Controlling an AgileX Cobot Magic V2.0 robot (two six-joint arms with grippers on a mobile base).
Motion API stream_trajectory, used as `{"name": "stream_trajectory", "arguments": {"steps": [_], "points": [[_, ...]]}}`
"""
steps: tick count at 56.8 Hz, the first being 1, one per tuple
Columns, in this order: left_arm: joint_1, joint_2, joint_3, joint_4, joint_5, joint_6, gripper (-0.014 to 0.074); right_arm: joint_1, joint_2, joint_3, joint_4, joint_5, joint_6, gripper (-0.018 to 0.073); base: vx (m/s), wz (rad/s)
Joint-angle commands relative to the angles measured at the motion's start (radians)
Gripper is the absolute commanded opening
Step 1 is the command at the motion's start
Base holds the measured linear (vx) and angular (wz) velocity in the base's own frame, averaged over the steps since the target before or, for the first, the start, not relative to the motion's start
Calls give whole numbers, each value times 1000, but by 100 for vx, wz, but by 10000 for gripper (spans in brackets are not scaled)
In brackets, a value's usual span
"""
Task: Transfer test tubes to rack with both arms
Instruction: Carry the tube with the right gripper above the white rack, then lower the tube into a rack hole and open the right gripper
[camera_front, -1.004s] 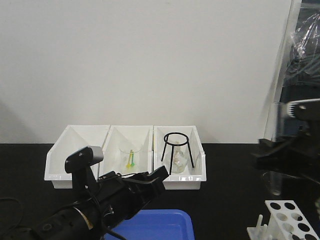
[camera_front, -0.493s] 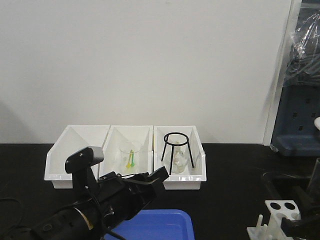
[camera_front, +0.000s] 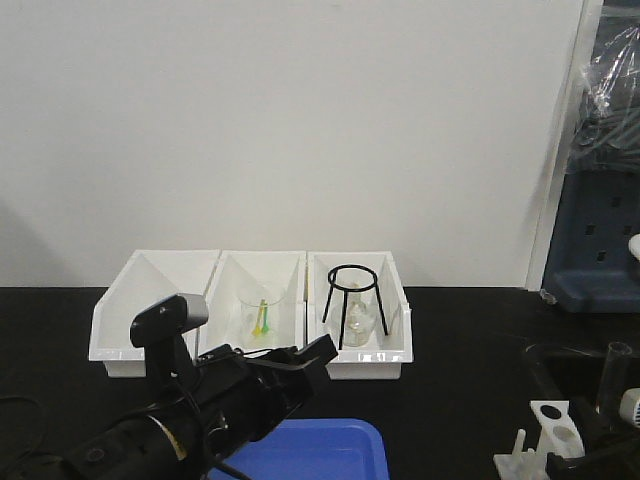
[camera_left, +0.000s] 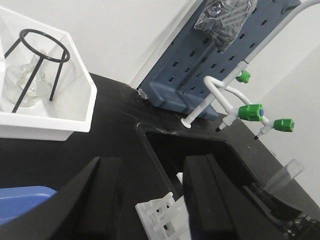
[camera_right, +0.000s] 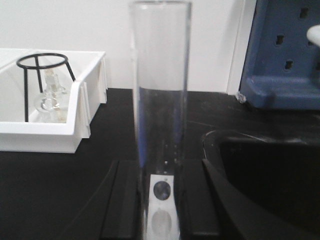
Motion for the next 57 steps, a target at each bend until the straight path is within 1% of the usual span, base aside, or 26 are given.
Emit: {"name": "stream_trajectory", "arguments": {"steps": [1, 5, 16, 44, 50, 57], "points": [[-4, -42, -34, -2, -82, 5, 421, -5, 8, -22, 2, -107, -7, -8, 0, 0], [-4, -42, -34, -2, -82, 5, 421, -5, 38, -22, -4, -125, -7, -8, 0, 0], [-4, -42, -34, -2, -81, 5, 421, -5, 110, -22, -5, -236, -7, -8, 0, 0], [-4, -42, -34, -2, -82, 5, 421, -5, 117, -22, -5, -223, -5, 3, 0, 0], [-4, -42, -34, -2, -82, 5, 421, -5, 117, -22, -5, -194, -4, 33, 0, 0], [-4, -42, -34, -2, -82, 5, 421, -5, 117, -22, -5, -162, -3, 111, 0, 0]]}}
